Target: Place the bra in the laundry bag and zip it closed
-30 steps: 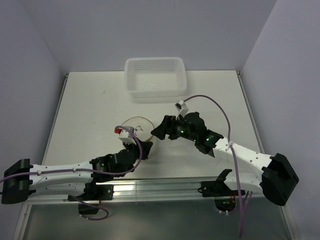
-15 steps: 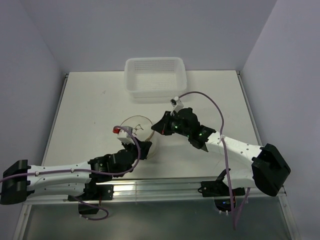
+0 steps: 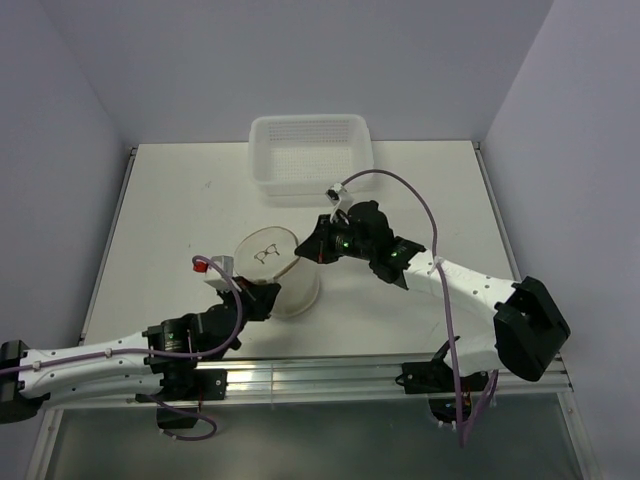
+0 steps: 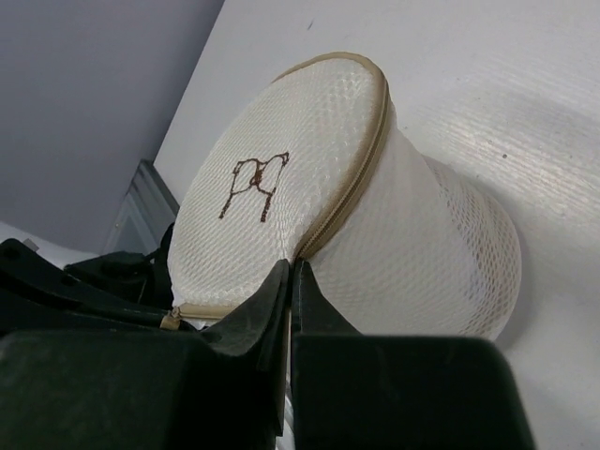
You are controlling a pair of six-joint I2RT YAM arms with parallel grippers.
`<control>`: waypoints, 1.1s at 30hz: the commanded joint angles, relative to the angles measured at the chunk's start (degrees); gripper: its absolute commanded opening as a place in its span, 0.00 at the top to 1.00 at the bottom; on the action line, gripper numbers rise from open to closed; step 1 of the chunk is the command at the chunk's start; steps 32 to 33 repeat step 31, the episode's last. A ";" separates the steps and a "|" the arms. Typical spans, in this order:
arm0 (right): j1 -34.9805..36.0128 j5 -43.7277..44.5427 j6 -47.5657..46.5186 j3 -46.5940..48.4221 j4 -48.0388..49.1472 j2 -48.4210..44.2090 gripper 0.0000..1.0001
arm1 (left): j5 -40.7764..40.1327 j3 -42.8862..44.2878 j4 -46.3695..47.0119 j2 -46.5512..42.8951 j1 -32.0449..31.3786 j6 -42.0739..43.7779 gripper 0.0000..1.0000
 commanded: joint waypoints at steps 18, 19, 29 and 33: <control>-3.26 23.32 -8.01 -8.82 -4.40 -36.97 0.00 | -6.96 22.53 -22.43 -7.46 -0.70 11.83 0.01; -3.26 27.51 -9.06 -10.05 -6.41 -39.89 0.00 | -7.83 22.98 -24.03 -8.34 -0.70 11.56 0.01; -3.35 42.85 -9.60 -14.98 -13.11 -59.44 0.00 | -4.08 21.86 -31.35 -15.28 -0.70 9.80 0.01; -3.35 42.67 -9.16 -14.89 -13.11 -57.60 0.00 | -2.92 20.88 -30.46 -15.38 -0.70 9.63 0.01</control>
